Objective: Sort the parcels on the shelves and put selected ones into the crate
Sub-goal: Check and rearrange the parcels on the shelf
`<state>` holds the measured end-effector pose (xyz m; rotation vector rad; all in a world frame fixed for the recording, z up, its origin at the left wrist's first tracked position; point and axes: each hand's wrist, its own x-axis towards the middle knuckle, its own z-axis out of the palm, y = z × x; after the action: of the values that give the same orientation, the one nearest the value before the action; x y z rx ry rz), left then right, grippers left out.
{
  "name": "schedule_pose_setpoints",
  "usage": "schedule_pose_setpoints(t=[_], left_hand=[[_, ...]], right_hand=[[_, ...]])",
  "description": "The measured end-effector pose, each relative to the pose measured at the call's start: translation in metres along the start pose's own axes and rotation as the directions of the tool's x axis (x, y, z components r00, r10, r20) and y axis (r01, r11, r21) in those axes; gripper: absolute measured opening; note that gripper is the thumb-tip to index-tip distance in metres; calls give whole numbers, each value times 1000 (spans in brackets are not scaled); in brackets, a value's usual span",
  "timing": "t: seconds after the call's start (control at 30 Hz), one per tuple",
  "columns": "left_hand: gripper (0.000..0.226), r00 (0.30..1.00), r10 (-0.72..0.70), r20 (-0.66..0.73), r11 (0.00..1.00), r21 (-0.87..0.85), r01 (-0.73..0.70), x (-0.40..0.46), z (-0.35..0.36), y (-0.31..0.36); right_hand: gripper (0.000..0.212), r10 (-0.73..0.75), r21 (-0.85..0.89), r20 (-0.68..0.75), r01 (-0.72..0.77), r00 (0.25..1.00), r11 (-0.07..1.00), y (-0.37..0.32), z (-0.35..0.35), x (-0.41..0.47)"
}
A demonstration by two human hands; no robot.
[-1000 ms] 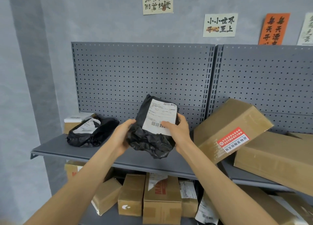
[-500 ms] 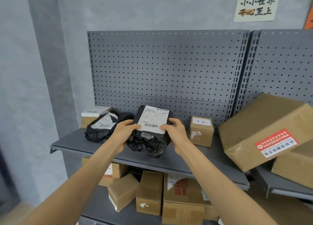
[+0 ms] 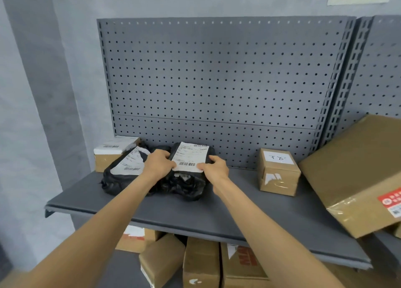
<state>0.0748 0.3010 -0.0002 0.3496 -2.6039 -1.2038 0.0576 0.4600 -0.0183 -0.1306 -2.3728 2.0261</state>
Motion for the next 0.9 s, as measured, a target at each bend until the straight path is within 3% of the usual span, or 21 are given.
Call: schedule_pose_setpoints(t=[0.17, 0.37, 0.47, 0.57, 0.7, 0.8, 0.9], left_hand=[[18, 995, 98, -24, 977, 191, -92, 16, 13, -14], [12, 983, 181, -42, 919, 364, -154, 22, 23, -14], [42, 950, 302, -80, 871, 428, -241, 18, 28, -3], [49, 912, 404, -77, 870, 341, -356, 4, 43, 29], [44, 901, 423, 97, 900, 68, -430, -19, 88, 81], [56, 889, 371, 267, 928, -90, -361, -37, 127, 109], [68, 852, 319, 415, 946, -195, -259, -53, 157, 126]], right_hand=[[60, 26, -121, 3, -26, 1000, 992, 11, 9, 11], [61, -71, -327, 23, 75, 997, 942, 13, 11, 13], [54, -194, -369, -7, 178, 981, 912, 7, -3, 7], [40, -346, -415, -132, 266, 929, 870, -4, -41, 1], [33, -399, -514, -285, 212, 872, 831, -12, -113, -3], [45, -277, -631, -317, 17, 907, 776, -6, -159, -2], [58, -83, -548, -319, -112, 944, 829, 5, -182, 3]])
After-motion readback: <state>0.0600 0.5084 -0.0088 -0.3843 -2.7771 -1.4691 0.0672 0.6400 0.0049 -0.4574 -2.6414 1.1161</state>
